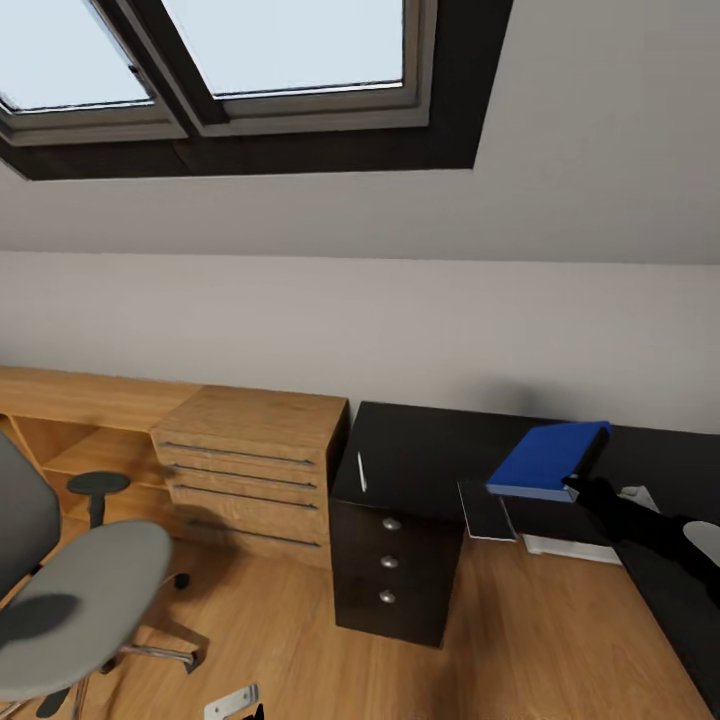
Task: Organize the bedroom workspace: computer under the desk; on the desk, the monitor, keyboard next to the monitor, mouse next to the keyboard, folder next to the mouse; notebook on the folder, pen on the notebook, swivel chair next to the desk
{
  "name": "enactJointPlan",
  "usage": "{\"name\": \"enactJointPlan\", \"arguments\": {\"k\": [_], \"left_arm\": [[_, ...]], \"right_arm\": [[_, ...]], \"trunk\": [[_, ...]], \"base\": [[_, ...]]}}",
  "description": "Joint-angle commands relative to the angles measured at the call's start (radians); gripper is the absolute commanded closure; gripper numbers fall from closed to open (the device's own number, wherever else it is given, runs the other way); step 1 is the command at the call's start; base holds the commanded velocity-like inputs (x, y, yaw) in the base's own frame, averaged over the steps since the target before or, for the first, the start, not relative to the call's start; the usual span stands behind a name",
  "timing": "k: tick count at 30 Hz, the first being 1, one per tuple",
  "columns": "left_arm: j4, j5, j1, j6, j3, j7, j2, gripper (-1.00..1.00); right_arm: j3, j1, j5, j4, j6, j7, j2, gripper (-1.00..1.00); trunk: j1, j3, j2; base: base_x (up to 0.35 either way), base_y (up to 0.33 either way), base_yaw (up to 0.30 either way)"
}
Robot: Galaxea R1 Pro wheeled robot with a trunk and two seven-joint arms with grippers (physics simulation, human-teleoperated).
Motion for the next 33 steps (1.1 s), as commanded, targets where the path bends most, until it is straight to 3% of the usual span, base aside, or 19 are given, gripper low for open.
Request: {"name": "enactJointPlan", "arguments": {"k": [1, 16, 23, 25, 27, 33], "left_arm": [[-0.002, 0.007, -0.001, -0.003, -0.009, 0.007, 0.001, -1.0], [-0.002, 0.007, -0.001, -0.003, -0.009, 0.007, 0.001, -1.0], [-0.002, 0.007, -0.001, -0.003, -0.009, 0.007, 0.001, -1.0], [-0.002, 0.007, -0.001, -0.003, -0.009, 0.007, 0.001, -1.0], [-0.002, 0.007, 0.0, -0.003, -0.009, 0.007, -0.001, -1.0], [-0.001, 0.007, 0.0, -0.003, -0.009, 0.007, -0.005, -1.0]], "right_arm": [[0.002, -0.002, -0.008, -0.001, -0.001, -0.006, -0.001, 1.0], [0.003, -0.002, -0.003, -0.001, -0.018, -0.006, 0.001, 1.0], [0.01, -0.002, 0.054, -0.001, -0.054, -0.006, 0.01, 1.0], [0.009, -0.002, 0.085, -0.001, -0.066, -0.006, 0.026, 1.0], [0.007, -0.002, 0.18, -0.002, -0.141, -0.007, 0.075, 1.0], [0.006, -0.002, 0.225, -0.006, -0.2, -0.006, 0.133, 1.0]], "trunk": [[0.0, -0.001, -0.001], [0.0, -0.001, -0.001], [0.0, -0.001, -0.001], [0.0, -0.001, -0.001], [0.0, -0.002, -0.001], [0.0, -0.004, -0.001]], "base": [[0.0, 0.0, -0.294], [0.0, 0.0, -0.294], [0.0, 0.0, -0.294], [0.0, 0.0, -0.293], [0.0, 0.0, -0.232], [0.0, 0.0, -0.054]]}}
